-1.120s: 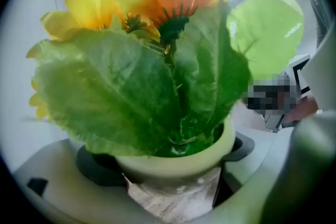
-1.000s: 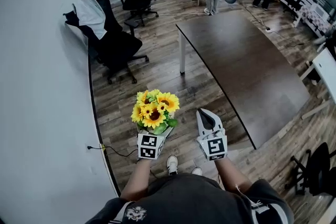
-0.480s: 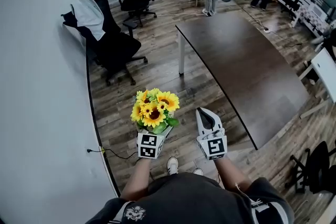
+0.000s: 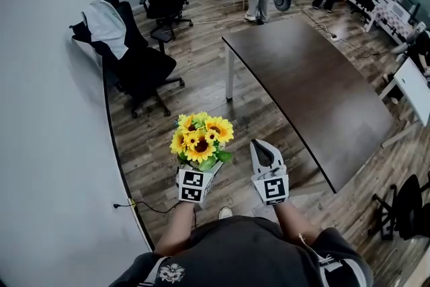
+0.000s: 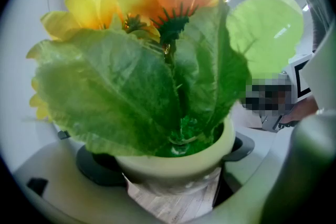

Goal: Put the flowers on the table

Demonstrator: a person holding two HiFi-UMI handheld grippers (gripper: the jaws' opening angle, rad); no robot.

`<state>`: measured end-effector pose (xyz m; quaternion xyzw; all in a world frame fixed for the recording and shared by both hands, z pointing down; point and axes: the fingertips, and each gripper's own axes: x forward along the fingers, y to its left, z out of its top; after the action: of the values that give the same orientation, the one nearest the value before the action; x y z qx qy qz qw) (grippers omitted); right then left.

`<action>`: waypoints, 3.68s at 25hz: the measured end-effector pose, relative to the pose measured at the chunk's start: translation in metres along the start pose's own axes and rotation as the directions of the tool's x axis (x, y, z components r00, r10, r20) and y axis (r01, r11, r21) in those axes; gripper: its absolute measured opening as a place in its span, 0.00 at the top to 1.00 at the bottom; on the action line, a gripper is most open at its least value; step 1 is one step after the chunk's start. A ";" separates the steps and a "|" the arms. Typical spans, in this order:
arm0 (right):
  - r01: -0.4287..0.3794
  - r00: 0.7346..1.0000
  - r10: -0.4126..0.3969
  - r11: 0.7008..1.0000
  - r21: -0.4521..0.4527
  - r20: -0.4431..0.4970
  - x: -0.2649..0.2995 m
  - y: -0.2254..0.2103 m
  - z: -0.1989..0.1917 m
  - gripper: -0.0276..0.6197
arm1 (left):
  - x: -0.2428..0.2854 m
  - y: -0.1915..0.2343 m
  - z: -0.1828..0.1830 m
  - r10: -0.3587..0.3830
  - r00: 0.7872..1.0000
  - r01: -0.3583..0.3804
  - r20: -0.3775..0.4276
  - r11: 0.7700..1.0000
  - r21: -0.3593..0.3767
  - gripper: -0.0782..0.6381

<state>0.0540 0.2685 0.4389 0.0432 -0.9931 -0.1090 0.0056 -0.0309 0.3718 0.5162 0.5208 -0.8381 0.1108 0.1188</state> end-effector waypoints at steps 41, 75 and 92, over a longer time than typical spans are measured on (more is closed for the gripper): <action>0.031 0.993 -0.024 0.998 0.054 -0.118 0.165 -0.163 -0.092 0.92 | 0.238 0.053 0.050 -0.058 0.997 0.059 -0.041 0.998 0.006 0.13; 0.217 0.969 -0.207 0.974 0.067 -0.137 0.237 -0.325 -0.137 0.92 | 0.444 0.029 0.118 -0.233 0.971 0.238 -0.052 0.964 0.117 0.13; 0.380 0.898 -0.360 0.925 0.031 -0.253 0.297 -0.369 -0.138 0.92 | 0.550 0.052 0.155 -0.462 0.882 0.471 -0.095 0.855 0.216 0.13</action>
<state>-0.2074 -0.1463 0.4937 0.2444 -0.9620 -0.0625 0.1042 -0.3269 -0.1191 0.5392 0.7160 -0.6656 0.1864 0.0971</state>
